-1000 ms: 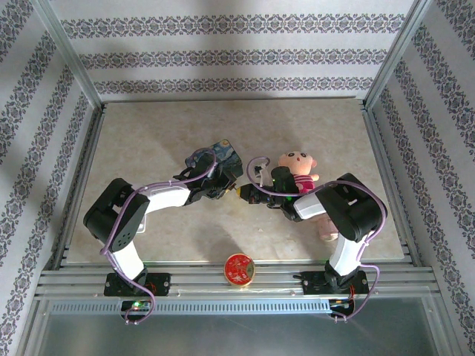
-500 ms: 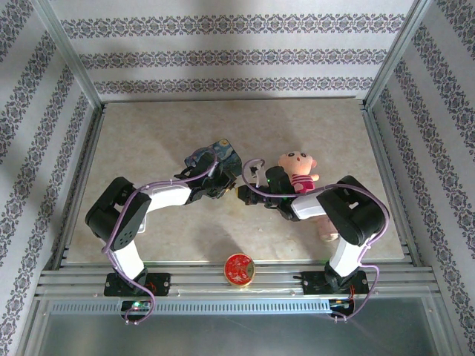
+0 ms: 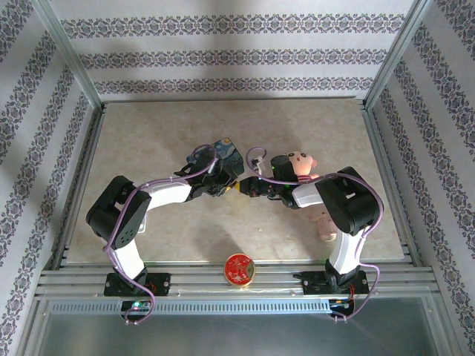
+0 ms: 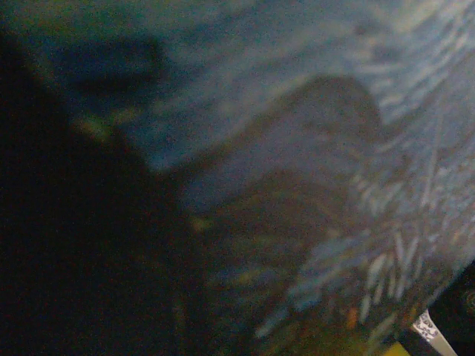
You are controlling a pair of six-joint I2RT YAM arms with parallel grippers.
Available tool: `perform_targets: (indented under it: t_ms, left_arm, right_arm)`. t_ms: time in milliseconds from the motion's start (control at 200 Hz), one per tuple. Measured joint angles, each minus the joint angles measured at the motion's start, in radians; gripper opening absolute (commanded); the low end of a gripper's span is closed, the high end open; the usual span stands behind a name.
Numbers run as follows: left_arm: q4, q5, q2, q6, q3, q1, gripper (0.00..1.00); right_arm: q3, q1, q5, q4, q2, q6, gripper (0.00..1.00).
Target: Unlock the padlock with the key
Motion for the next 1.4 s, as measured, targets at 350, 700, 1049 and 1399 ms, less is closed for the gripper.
perform_targets:
  t_ms: [350, 700, 1049, 1399]
  left_arm:
    - [0.005, 0.005, 0.000, 0.001, 0.000, 0.000, 0.00]
    - [0.095, 0.042, 0.018, -0.013, -0.010, -0.002, 0.00]
    - [0.119, 0.071, 0.019, -0.009, -0.017, -0.004, 0.00]
    - [0.134, 0.072, 0.030, 0.010, -0.019, -0.005, 0.00]
  right_arm:
    - [0.000, -0.001, 0.029, -0.030, -0.018, -0.005, 0.00]
    - [-0.054, -0.001, 0.136, -0.047, -0.092, -0.005, 0.23]
    - [-0.128, -0.001, 0.227, -0.004, -0.155, -0.003, 0.51]
    - [-0.196, -0.001, 0.256, 0.023, -0.274, 0.020, 0.37]
